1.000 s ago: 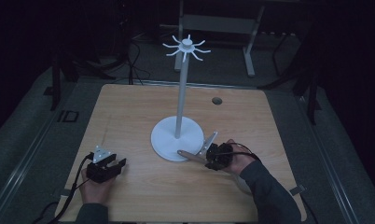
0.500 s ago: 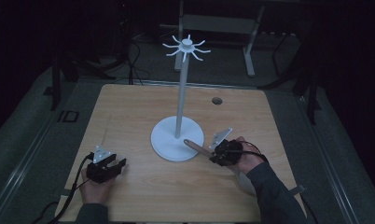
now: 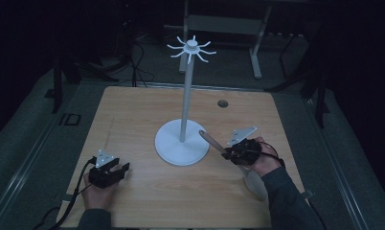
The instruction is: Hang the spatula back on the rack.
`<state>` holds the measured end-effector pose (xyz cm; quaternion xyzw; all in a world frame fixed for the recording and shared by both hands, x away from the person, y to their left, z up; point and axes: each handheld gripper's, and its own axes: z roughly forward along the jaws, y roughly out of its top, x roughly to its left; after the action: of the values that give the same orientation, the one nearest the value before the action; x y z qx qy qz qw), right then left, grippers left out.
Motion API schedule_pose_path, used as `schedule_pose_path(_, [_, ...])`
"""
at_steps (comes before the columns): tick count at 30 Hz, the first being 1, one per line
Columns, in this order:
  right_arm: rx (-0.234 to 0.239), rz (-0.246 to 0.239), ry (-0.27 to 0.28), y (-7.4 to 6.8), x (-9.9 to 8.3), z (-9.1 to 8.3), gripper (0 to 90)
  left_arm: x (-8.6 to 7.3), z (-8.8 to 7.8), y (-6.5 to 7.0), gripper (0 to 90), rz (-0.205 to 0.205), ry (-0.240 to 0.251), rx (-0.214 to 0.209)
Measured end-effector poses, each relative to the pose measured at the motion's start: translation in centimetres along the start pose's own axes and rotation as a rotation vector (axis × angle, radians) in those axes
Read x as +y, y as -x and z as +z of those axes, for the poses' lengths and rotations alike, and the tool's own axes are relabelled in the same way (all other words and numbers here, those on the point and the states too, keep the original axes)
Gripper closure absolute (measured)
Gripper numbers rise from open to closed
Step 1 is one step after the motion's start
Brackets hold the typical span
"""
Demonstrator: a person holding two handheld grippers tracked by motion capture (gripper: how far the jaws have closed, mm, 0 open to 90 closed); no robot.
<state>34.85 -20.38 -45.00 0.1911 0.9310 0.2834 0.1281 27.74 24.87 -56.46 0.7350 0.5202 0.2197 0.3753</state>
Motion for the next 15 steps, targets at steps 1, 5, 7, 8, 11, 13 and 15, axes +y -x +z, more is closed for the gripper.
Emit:
schedule_pose_path(1, [-0.003,0.006,0.010,0.1,0.0,-0.3,76.2,0.0,0.0,0.0,50.0,0.001,-0.001,-0.001])
schedule_pose_path(5, [-0.019,0.019,0.044,0.5,-0.1,-1.2,76.2,0.0,0.0,0.0,50.1,0.001,0.001,-0.002])
schedule_pose_path(7, [-0.025,0.029,0.064,0.6,-0.1,-1.7,76.2,0.0,0.0,0.0,50.1,0.000,0.002,-0.003])
schedule_pose_path(8, [-0.030,0.031,0.074,0.7,-0.1,-2.0,76.2,0.0,0.0,0.0,50.1,-0.001,0.003,-0.003])
schedule_pose_path(11, [-0.036,0.041,0.103,0.9,-0.1,-2.6,76.2,0.0,-0.1,-0.1,50.1,-0.003,0.002,-0.003])
schedule_pose_path(13, [-0.040,0.044,0.118,1.0,-0.1,-2.9,76.2,0.0,-0.1,-0.1,50.1,-0.005,0.003,-0.004])
schedule_pose_path(15, [-0.043,0.046,0.129,1.0,-0.1,-3.1,76.2,0.0,-0.1,-0.1,50.1,-0.005,0.002,-0.005])
